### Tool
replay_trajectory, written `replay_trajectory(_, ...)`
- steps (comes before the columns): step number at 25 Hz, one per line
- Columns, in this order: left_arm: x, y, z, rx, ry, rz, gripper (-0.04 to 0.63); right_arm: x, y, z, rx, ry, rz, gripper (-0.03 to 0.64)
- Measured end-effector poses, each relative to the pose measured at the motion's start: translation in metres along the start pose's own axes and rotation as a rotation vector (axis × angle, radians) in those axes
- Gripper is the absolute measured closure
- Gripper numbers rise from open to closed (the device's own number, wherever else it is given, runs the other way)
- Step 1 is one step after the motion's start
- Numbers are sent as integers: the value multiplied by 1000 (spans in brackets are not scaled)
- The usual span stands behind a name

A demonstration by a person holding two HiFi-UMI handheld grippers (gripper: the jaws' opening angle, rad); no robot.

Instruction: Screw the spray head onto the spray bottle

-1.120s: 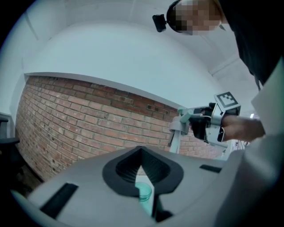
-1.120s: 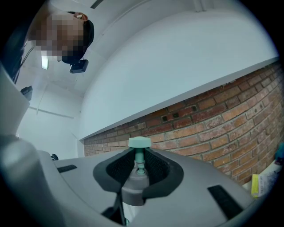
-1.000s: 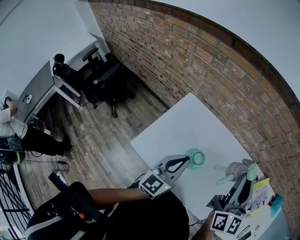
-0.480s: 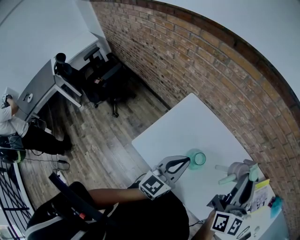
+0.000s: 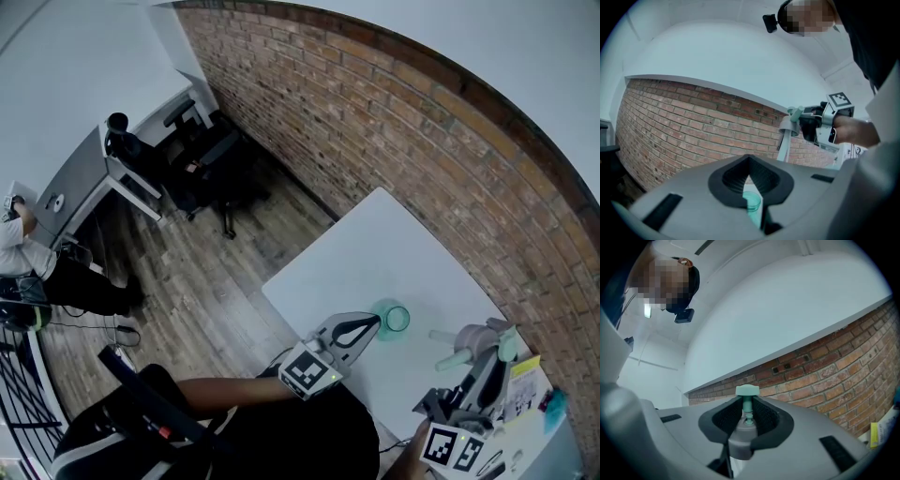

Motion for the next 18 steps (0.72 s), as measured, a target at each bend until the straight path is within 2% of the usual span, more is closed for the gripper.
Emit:
replay_trajectory(6,2,4,-4,30,2,69,595,3,5,-2,15,-2,-13,543)
replay_trajectory(9,2,2,-6,19,-5,20,595,3,9,-3,22,5,-7,543)
replay_trajectory(15,1,4,-7,27,9,52,595,-8,16,-9,49,36,23,543)
replay_trajectory(18,-2,1,-7,19,8,15,595,-11,14,-11,45,45,4,543)
Point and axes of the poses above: the fingertips, and each gripper's own axes: z backward along the fingers, x to its right, y out of its top, the point moved 1 cm from there along z, backward along the fingers, and after that the axes turned 13 degrees about z, right-handed, at the moved point
